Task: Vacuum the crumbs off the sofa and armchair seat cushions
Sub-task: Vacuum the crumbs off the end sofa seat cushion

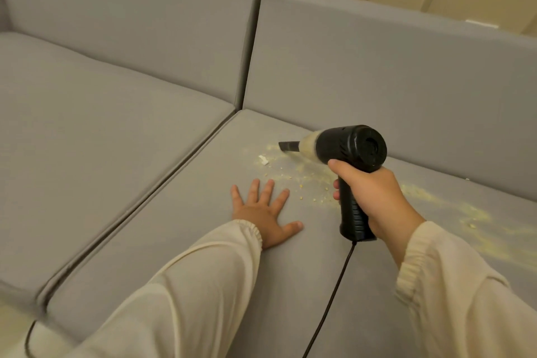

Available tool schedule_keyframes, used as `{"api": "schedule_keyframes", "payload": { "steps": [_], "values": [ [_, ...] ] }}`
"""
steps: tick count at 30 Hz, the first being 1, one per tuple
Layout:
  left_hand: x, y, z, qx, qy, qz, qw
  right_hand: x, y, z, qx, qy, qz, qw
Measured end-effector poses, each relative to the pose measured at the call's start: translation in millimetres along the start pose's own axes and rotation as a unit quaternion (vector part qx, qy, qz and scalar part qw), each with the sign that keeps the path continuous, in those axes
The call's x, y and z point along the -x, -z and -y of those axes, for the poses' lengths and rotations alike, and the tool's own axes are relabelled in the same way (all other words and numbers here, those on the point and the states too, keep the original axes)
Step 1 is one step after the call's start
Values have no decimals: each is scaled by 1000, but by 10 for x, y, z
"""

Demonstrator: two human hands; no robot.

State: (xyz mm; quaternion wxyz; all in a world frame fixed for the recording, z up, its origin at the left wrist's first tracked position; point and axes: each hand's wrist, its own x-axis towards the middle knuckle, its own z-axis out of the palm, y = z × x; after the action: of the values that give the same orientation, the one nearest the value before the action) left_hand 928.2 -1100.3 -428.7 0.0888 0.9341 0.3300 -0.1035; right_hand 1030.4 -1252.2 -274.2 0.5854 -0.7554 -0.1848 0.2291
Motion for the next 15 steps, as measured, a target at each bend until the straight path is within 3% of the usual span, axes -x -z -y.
{"api": "schedule_keyframes", "payload": {
  "steps": [15],
  "values": [
    [488,-2,65,8,2,1,1000,9,-194,-72,7,16,20,1000]
  ]
}}
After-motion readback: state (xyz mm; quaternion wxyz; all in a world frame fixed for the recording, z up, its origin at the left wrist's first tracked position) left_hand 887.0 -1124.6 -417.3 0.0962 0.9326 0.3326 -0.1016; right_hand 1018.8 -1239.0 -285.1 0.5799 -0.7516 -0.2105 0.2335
